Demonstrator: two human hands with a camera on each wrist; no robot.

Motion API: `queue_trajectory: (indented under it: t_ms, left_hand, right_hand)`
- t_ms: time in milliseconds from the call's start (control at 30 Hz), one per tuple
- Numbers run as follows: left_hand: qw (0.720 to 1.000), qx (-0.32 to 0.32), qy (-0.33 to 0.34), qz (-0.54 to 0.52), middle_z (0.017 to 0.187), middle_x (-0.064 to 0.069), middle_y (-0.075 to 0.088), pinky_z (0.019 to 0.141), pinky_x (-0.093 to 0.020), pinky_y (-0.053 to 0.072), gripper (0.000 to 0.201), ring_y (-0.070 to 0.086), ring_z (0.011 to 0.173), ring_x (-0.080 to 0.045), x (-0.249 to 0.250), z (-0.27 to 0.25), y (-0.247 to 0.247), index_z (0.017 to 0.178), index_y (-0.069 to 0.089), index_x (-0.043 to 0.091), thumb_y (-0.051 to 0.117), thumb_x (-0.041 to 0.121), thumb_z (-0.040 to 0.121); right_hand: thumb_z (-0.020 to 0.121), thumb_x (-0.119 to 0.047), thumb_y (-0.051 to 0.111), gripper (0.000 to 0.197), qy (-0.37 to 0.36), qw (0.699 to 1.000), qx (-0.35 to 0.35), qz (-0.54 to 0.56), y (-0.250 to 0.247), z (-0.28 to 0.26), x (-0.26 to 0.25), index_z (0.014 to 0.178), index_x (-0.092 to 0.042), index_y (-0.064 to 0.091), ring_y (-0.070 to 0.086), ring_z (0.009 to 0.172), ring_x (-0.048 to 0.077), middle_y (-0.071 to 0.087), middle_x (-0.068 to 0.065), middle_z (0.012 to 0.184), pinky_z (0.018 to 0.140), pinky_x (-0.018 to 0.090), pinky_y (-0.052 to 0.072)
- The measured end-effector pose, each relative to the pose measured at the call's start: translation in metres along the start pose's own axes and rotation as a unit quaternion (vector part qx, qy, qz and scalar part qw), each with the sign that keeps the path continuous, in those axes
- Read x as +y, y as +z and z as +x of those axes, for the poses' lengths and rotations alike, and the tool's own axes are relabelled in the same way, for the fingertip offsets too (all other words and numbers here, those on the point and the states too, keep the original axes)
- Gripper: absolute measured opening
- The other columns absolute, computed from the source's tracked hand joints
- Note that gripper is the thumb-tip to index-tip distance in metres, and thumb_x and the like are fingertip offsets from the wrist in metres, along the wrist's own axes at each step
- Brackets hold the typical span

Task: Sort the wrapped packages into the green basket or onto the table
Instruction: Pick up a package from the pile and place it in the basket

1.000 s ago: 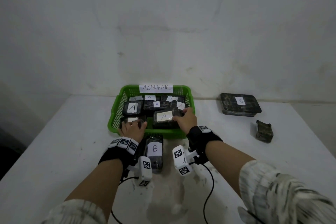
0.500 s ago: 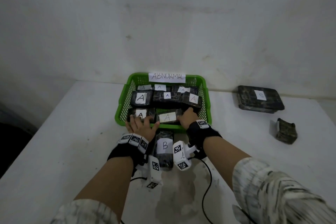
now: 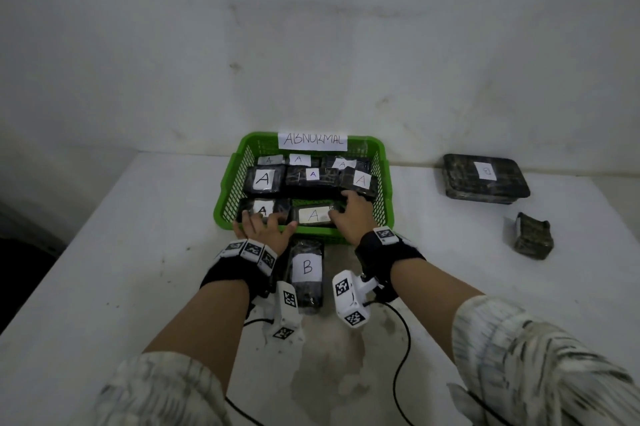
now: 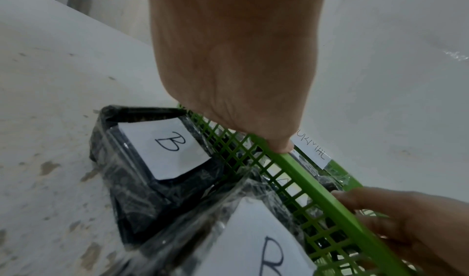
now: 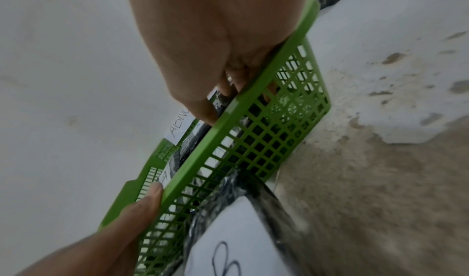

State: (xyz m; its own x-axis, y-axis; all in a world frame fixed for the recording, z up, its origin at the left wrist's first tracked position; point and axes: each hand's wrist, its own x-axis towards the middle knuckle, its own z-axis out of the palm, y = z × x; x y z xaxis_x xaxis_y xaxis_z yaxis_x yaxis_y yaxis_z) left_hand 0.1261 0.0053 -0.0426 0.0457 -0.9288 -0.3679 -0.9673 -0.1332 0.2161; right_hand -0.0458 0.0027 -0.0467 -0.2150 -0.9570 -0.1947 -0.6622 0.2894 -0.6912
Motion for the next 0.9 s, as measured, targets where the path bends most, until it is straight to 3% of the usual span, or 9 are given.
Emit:
queue_trajectory:
  t_ms: [167,300,400,467,667,767,900]
  left_hand:
    - [0.997,0.075,-0.011,0.004,0.154,-0.013,0.018,0.115,-0.056,-0.003,0.045,0.002,0.145,-0.029,0.022,-0.011,0.001,0.136,0.043,0.022,0.038,0.042,0.096]
    - [0.991,0.088,0.087,-0.043,0.153,-0.009,0.020,0.113,-0.054,-0.009,0.041,-0.002,0.146,-0.026,0.073,-0.024,0.000,0.133,0.044,0.025,0.044,0.037,0.095]
    - [0.983,0.072,0.160,-0.054,0.153,-0.007,0.020,0.114,-0.052,-0.008,0.049,-0.001,0.146,-0.026,0.124,-0.039,0.019,0.138,0.038,0.024,0.045,0.043,0.094]
    - [0.982,0.041,0.173,-0.064,0.156,-0.007,0.014,0.114,-0.051,-0.008,0.056,-0.004,0.146,-0.026,0.152,-0.047,0.033,0.142,0.031,0.024,0.044,0.046,0.093]
    - [0.991,-0.033,0.126,0.014,0.158,-0.009,0.001,0.113,-0.056,-0.006,0.080,-0.007,0.145,-0.029,0.191,-0.047,0.057,0.150,-0.001,0.023,0.042,0.055,0.090]
    - [0.990,-0.059,0.118,0.053,0.158,-0.008,-0.005,0.112,-0.057,-0.001,0.091,-0.007,0.145,-0.032,0.194,-0.045,0.054,0.148,-0.012,0.022,0.046,0.056,0.088]
    - [0.989,-0.068,0.112,0.075,0.158,-0.007,-0.002,0.113,-0.056,0.005,0.094,0.000,0.144,-0.035,0.194,-0.042,0.052,0.148,-0.013,0.024,0.049,0.058,0.086]
  right_hand:
    - [0.088,-0.020,0.063,0.039,-0.098,0.990,0.088,0.058,-0.025,-0.025,0.021,0.125,-0.014,0.053,0.043,0.118,0.025,0.054,0.009,0.123,0.097,0.033,0.036]
    - [0.088,-0.022,0.062,0.044,-0.104,0.982,0.155,0.007,-0.058,-0.036,0.053,0.130,-0.014,0.051,0.040,0.121,0.028,0.052,0.010,0.129,0.095,0.036,0.034]
    - [0.088,-0.026,0.061,0.055,-0.045,0.981,0.186,-0.044,-0.086,-0.037,0.087,0.140,-0.018,0.044,0.034,0.129,0.030,0.043,0.010,0.141,0.100,0.038,0.031]
    - [0.088,-0.029,0.060,0.061,0.014,0.979,0.187,-0.075,-0.105,-0.037,0.112,0.144,-0.020,0.037,0.026,0.136,0.031,0.033,0.009,0.149,0.105,0.042,0.028]
    - [0.090,-0.036,0.058,0.075,0.142,0.965,0.139,-0.170,-0.153,-0.030,0.176,0.152,-0.024,0.018,0.000,0.145,0.038,0.003,0.010,0.160,0.116,0.049,0.010]
    - [0.089,-0.036,0.060,0.074,0.168,0.956,0.138,-0.199,-0.172,-0.023,0.195,0.151,-0.027,0.021,-0.003,0.145,0.043,-0.002,0.013,0.160,0.116,0.053,0.010]
    - [0.091,-0.037,0.058,0.072,0.225,0.947,0.131,-0.190,-0.193,-0.015,0.220,0.150,-0.038,0.018,-0.011,0.143,0.047,-0.017,0.014,0.159,0.114,0.060,0.013]
